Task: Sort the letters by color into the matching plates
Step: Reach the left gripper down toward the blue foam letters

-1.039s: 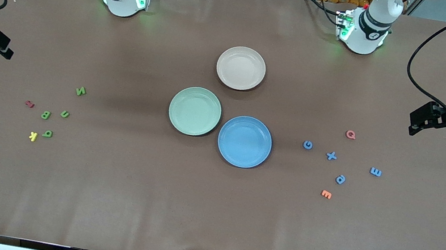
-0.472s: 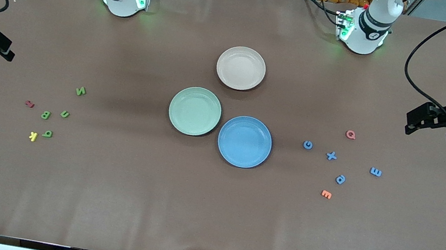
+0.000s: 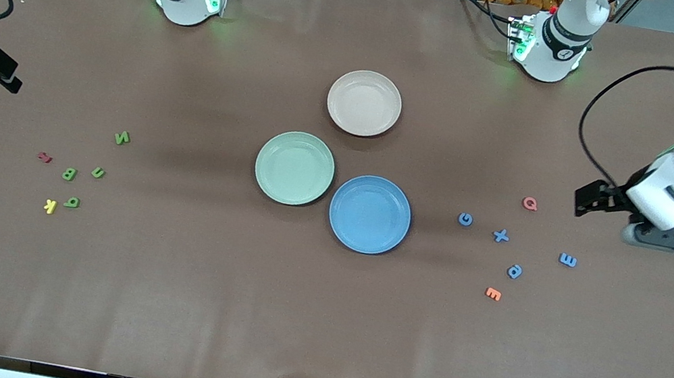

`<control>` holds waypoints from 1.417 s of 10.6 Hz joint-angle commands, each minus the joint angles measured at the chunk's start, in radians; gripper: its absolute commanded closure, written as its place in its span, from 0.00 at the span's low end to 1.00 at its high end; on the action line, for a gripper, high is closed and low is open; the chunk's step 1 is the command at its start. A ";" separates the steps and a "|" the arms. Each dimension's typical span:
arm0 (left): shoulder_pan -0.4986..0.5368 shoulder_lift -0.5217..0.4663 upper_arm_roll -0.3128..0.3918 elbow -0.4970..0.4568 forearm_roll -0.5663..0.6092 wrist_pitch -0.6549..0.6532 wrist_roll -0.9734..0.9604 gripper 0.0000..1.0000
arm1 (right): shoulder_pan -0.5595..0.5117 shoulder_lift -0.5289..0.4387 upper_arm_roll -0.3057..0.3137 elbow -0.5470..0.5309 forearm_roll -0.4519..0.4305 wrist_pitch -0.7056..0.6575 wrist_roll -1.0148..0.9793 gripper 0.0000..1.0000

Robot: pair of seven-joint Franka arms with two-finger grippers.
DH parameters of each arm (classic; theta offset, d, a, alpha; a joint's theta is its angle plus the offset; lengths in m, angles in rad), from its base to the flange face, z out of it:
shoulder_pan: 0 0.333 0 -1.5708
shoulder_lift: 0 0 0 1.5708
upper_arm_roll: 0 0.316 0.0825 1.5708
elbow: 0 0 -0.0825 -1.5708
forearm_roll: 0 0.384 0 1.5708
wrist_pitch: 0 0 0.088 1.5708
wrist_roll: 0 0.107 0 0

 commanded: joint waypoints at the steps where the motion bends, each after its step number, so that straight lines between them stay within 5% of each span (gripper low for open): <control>1: 0.002 -0.010 -0.003 -0.141 -0.017 0.177 0.018 0.00 | 0.006 -0.008 -0.002 -0.010 -0.014 0.007 0.003 0.00; 4: -0.004 0.052 -0.003 -0.150 -0.004 0.202 0.069 0.00 | 0.006 -0.008 -0.002 -0.010 -0.014 0.007 0.005 0.00; 8: 0.002 0.066 -0.003 -0.329 -0.010 0.438 -0.018 0.00 | 0.006 -0.008 -0.002 -0.012 -0.014 0.007 0.005 0.00; 15: 0.002 0.170 -0.002 -0.356 -0.009 0.454 -0.167 0.00 | 0.006 -0.008 -0.002 -0.012 -0.014 0.005 0.006 0.00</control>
